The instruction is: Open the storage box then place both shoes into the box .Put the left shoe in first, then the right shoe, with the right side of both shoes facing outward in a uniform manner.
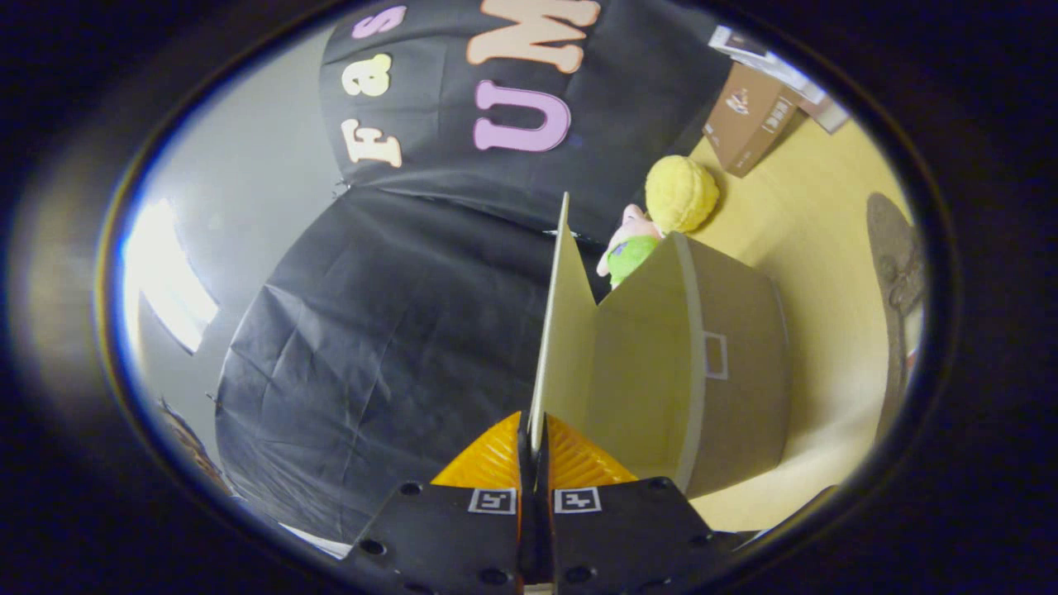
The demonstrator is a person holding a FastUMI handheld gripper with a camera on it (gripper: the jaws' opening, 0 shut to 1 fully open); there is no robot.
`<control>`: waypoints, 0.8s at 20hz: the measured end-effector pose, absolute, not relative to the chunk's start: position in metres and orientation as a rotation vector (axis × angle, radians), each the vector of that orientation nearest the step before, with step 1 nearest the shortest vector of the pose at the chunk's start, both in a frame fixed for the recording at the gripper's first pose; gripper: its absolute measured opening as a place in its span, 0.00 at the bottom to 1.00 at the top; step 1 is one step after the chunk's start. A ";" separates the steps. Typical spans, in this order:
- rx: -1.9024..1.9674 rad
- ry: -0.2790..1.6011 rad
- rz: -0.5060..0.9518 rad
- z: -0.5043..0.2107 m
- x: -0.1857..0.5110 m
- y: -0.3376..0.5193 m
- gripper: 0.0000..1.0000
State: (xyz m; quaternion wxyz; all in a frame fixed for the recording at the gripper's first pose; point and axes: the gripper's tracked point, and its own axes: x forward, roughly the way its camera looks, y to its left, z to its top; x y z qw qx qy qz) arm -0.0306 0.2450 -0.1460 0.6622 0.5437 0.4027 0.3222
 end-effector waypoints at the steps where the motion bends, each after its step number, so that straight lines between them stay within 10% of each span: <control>1: 1.210 0.905 0.736 -0.140 -0.028 0.251 0.03; 16: 1.007 0.861 0.827 -0.073 -0.019 0.370 0.03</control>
